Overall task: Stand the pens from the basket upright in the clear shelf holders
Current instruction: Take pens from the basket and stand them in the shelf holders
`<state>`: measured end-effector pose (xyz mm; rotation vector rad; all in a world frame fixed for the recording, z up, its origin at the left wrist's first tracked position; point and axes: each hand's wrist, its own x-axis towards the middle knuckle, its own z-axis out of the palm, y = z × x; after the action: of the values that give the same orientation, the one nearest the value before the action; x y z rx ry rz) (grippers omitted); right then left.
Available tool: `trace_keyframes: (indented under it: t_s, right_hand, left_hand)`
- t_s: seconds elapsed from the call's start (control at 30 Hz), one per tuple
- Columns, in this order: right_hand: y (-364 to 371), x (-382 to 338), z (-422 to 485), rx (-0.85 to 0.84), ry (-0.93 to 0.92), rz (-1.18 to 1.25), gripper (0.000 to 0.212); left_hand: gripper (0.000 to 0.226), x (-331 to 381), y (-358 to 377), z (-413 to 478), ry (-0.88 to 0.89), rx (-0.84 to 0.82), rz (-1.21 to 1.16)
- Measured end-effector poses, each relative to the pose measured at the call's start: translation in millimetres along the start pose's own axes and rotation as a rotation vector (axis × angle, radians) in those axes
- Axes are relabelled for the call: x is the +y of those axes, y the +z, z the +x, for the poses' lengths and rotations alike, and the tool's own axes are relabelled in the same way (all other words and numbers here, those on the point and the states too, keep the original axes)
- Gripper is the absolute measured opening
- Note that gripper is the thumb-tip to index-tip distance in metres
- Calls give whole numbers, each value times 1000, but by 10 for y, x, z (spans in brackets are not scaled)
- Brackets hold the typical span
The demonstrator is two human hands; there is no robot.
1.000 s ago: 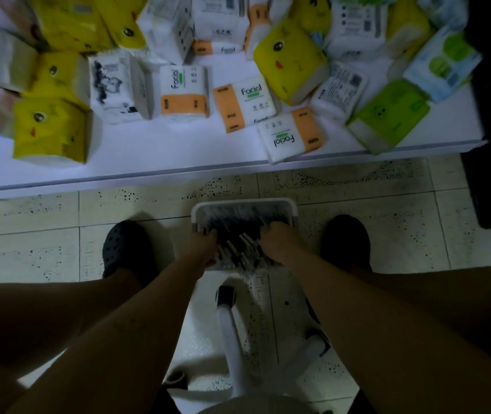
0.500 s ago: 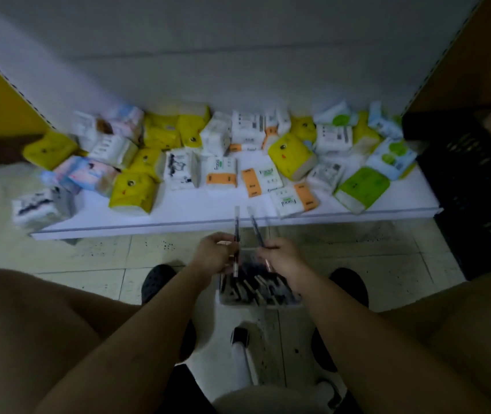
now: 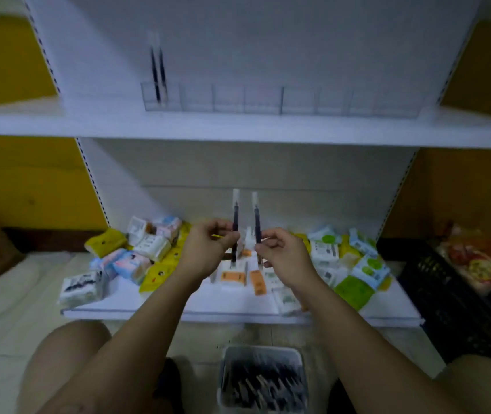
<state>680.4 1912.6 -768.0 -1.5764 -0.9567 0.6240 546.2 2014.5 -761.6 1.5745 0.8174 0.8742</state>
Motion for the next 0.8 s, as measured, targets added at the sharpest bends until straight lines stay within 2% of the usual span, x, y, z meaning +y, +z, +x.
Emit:
trace_keyframes:
  t_s: [0.17,0.33,0.53,0.8]
  right_hand:
    - [-87,-783,133,11,-169,-9,9]
    - [-97,-1480,206,26,-307,-33,9]
    - [-30,-2088,426,16,-406,-65,11]
    - [221,-2362,983,-42,-424,-74,11]
  left_hand:
    - [13,816,-186,108,219,53,-44]
    - [9,1479,-349,145,389,47,5]
    - [8,1941,-677,271,467,113,40]
    - [12,2014,-1190,721,440,220,92]
